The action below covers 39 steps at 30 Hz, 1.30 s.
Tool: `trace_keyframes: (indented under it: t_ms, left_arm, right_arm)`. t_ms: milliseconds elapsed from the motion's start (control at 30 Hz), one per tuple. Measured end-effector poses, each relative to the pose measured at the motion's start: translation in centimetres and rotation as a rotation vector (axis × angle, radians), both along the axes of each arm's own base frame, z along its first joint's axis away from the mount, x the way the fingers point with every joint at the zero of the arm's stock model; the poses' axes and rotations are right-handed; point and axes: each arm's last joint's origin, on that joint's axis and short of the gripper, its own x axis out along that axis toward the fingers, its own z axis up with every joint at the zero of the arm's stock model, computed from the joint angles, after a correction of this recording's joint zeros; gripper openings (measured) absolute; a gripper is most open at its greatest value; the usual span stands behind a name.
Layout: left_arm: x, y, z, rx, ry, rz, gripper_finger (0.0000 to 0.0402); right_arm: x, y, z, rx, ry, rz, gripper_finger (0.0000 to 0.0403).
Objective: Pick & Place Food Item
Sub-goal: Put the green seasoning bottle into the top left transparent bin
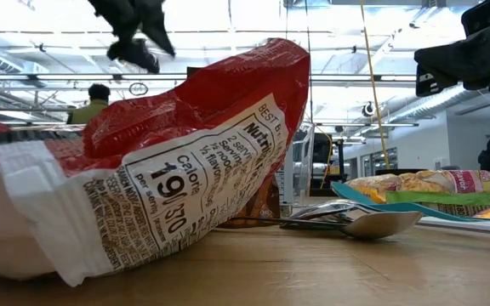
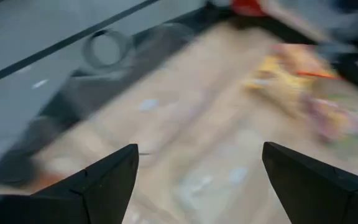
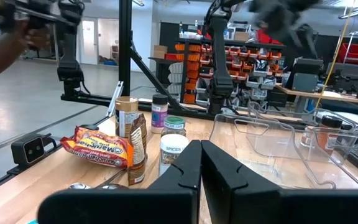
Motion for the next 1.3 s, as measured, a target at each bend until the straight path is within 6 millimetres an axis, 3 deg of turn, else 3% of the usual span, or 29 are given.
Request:
trace_keyframes:
  t_ms: [333, 467, 600, 733, 867, 1033, 1300]
  left_arm:
    - [1.8, -10.9, -0.1, 0.079, -0.291, -0.407, 0.0351]
    - [3.1, -14.8, -1.6, 0.11, -0.264, -0.603, 0.0351]
    - [4.5, -17.5, -3.9, 0.122, -0.176, -0.71, 0.0351]
    - [6.1, -18.7, -6.1, 0.072, -0.081, -0.76, 0.0351]
    - [7.6, -18.9, -5.5, 0.07, -0.002, -0.752, 0.0351]
    - [9.1, -19.1, -5.3, 0.133, 0.235, -0.687, 0.0351]
    - [12.0, -19.7, -7.5, 0.158, 0.489, -0.699, 0.0351]
  right_arm:
    - [0.0, 0.0, 0.0, 0.0, 0.0, 0.0, 0.0]
    - [0.0, 0.0, 0.0, 0.0, 0.0, 0.0, 0.0]
    - [0.0, 0.0, 0.0, 0.0, 0.0, 0.0, 0.0]
    - [0.0, 0.0, 0.0, 0.0, 0.0, 0.0, 0.0]
    - [0.0, 0.0, 0.0, 0.0, 0.0, 0.0, 0.0]
    - [0.0, 0.0, 0.0, 0.0, 0.0, 0.0, 0.0]
    - [0.0, 0.0, 0.0, 0.0, -0.001, 0.0, 0.0]
